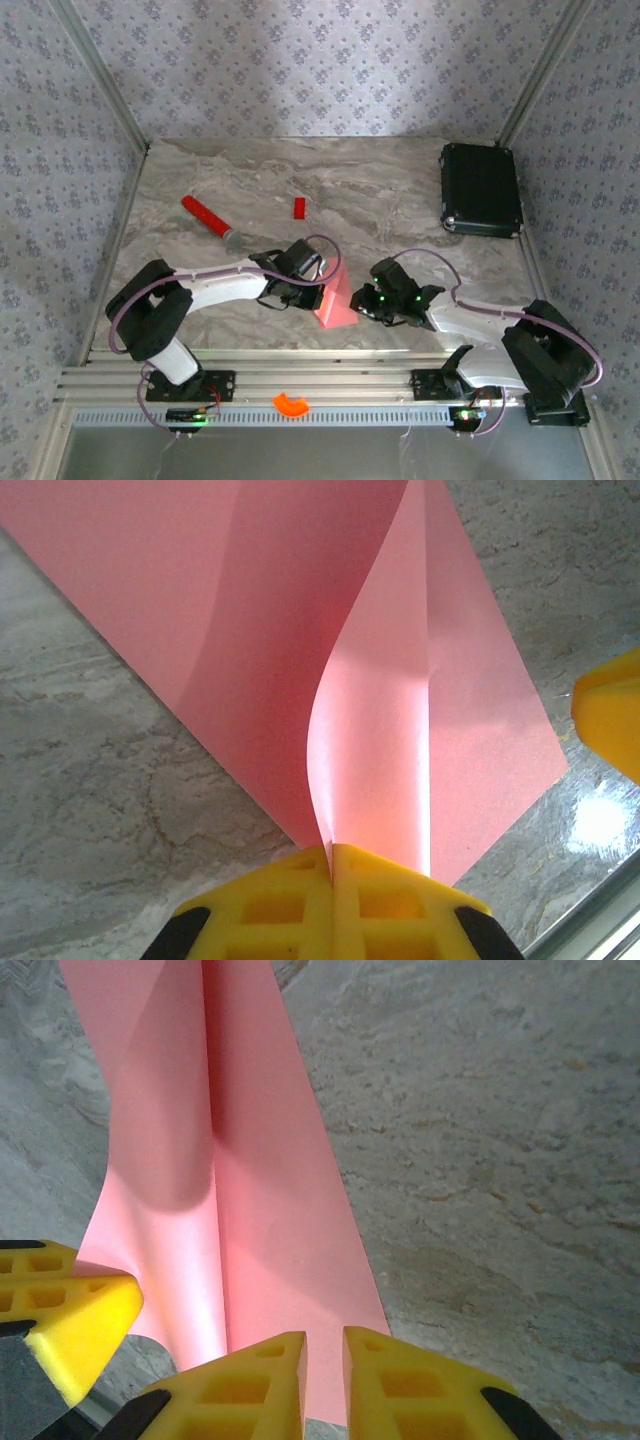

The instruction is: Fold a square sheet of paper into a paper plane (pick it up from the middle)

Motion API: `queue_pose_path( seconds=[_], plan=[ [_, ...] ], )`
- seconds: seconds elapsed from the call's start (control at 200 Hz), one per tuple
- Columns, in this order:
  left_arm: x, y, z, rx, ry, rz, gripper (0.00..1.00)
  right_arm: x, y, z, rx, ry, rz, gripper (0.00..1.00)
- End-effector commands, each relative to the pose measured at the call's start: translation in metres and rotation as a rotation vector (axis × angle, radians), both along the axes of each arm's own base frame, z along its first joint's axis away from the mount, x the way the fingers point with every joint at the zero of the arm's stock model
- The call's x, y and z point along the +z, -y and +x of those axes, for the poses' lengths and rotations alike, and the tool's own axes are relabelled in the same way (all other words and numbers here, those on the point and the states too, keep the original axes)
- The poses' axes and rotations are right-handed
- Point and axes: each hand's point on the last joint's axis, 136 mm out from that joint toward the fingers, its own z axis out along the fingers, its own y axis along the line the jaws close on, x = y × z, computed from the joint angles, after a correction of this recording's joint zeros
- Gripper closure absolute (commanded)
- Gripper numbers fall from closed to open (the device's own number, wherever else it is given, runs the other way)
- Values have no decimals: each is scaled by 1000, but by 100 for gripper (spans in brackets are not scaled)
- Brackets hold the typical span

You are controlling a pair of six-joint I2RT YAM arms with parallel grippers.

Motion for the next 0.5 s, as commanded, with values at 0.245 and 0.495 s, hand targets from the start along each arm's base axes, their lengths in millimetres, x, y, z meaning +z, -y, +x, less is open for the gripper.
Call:
queue_pose_path(
  seconds=[0.245, 0.495],
  plan=[
    [4, 0, 0, 11, -9, -17, 96, -7, 11, -3, -36, -24, -22, 79],
    [4, 1, 0, 8, -9, -20, 97, -4, 14, -1, -48, -19, -27, 76]
  ],
)
